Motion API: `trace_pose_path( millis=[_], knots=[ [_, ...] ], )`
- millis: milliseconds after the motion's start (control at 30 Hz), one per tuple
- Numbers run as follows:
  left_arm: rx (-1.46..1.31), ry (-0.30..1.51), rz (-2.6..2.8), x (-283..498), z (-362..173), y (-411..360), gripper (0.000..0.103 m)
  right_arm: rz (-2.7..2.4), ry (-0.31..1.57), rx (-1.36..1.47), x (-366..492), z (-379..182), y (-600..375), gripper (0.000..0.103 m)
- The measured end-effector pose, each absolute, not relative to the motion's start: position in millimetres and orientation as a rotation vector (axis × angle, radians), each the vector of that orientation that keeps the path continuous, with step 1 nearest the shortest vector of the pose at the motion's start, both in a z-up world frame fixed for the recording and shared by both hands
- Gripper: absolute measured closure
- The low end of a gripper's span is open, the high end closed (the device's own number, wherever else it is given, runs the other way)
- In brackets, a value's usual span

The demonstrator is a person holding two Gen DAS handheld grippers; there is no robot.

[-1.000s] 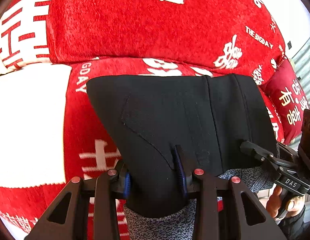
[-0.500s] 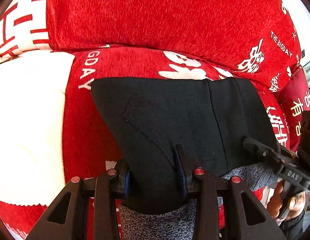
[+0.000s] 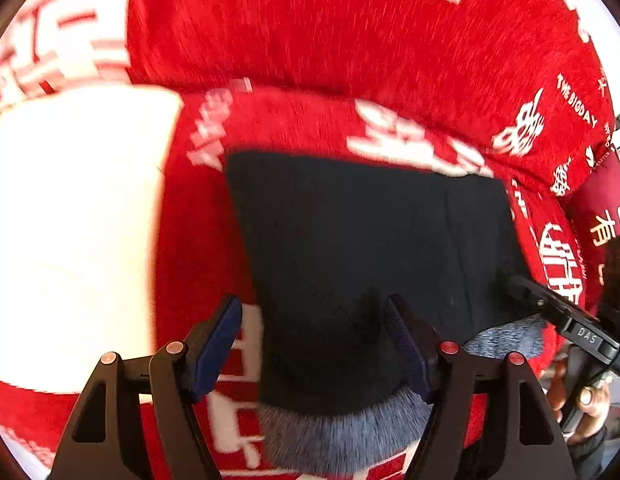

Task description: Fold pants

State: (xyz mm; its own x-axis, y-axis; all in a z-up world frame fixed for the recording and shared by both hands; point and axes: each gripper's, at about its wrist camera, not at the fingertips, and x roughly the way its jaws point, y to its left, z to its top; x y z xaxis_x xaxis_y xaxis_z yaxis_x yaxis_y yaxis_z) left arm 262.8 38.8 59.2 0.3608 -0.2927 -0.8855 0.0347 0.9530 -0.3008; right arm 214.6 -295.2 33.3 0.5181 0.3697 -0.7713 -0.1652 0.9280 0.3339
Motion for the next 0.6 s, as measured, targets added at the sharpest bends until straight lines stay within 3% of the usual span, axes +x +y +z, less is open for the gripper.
trace_pose_path(
  millis=[67, 167, 400, 600],
  knots=[
    [-0.250, 1.123, -0.221, 248.7, 81.6, 40.9, 0.029, 0.329, 0.865, 0.181, 192.2, 58.6, -294.1, 0.031],
    [-0.275, 1.093, -0.331, 228.1, 91.3, 23.7, 0.029, 0.471, 0.769, 0.088, 160.0, 80.6, -273.5, 0.022],
    [-0.216, 1.201, -0.344, 218.5, 34.3, -3.8, 0.029, 0.493, 0.940, -0.001, 170.1, 26.8, -255.0, 0.022],
    [-0.167, 1.161, -0.349, 229.5, 59.9, -8.1, 0.029, 0.498, 0.872, 0.011, 175.5, 53.5, -261.9, 0.022]
  ],
)
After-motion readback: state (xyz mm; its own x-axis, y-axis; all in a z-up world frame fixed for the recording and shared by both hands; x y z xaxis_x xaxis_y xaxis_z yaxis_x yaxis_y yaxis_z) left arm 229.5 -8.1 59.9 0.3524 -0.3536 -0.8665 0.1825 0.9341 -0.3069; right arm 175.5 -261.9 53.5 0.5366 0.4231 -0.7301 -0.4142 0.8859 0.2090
